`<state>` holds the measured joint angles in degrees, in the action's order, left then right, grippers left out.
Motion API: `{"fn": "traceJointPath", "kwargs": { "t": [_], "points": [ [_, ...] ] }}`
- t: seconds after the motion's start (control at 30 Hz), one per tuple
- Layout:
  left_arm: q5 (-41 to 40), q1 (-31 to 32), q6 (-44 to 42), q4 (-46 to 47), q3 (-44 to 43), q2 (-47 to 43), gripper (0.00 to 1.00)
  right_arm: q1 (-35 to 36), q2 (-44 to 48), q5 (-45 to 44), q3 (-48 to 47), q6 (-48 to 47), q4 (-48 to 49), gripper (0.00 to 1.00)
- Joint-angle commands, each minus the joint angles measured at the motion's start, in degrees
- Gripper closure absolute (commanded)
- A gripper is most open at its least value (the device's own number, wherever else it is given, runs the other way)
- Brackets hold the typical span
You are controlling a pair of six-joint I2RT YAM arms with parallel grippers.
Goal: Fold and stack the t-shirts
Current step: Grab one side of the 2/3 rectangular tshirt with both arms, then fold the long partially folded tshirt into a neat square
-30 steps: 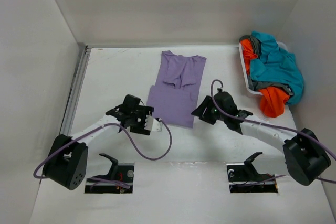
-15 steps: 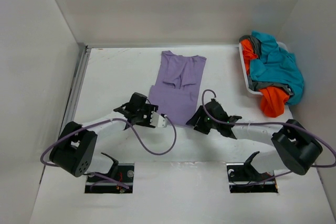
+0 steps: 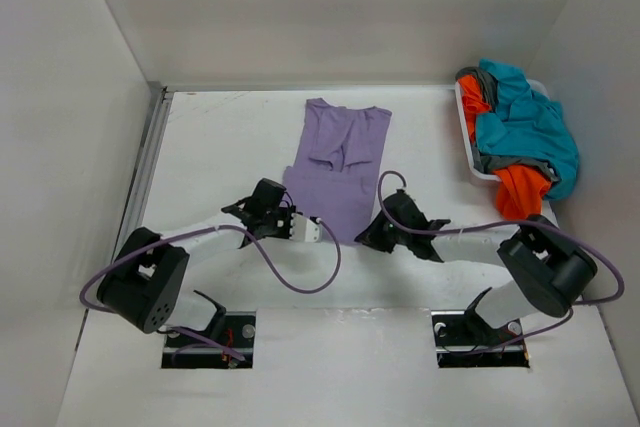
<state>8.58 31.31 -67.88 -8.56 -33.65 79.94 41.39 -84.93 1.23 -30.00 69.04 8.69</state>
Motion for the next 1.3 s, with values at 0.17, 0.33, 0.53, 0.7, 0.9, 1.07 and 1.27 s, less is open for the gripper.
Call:
{"fn": "traceJointPath", "kwargs": {
  "t": [0.17,0.33,0.53,0.7,0.9,1.07,1.27],
  "points": [
    [0.8,5.4,7.9,-23.8,0.8,-16.8,1.0,10.3,13.4,-0.7,2.7,2.9,-9.8,0.99],
    [-0.6,16.4,16.2,-48.3,-2.5,-33.5,1.0,25.2,27.8,-4.7,3.2,11.6,-22.6,0.99],
    [0.0,30.1,31.8,-65.9,-16.6,-38.1,1.0,41.7,36.9,-12.0,-3.3,22.1,-37.6,0.97],
    [5.5,24.5,33.9,-64.3,-26.9,-30.0,0.99,40.1,39.7,-13.2,-5.9,20.2,-37.8,0.97],
    [12.9,7.5,31.9,-53.8,-32.2,-17.3,0.98,23.1,45.2,-7.4,-2.5,11.9,-33.7,0.97],
    [13.9,0.8,33.6,-45.3,-38.5,-5.5,0.97,5.8,42.8,4.5,2.8,6.0,-22.6,0.96],
    [12.9,-1.5,35.0,-37.7,-44.4,5.7,0.95,-12.6,36.9,14.1,3.0,-0.1,-14.8,0.97]
  ]
}}
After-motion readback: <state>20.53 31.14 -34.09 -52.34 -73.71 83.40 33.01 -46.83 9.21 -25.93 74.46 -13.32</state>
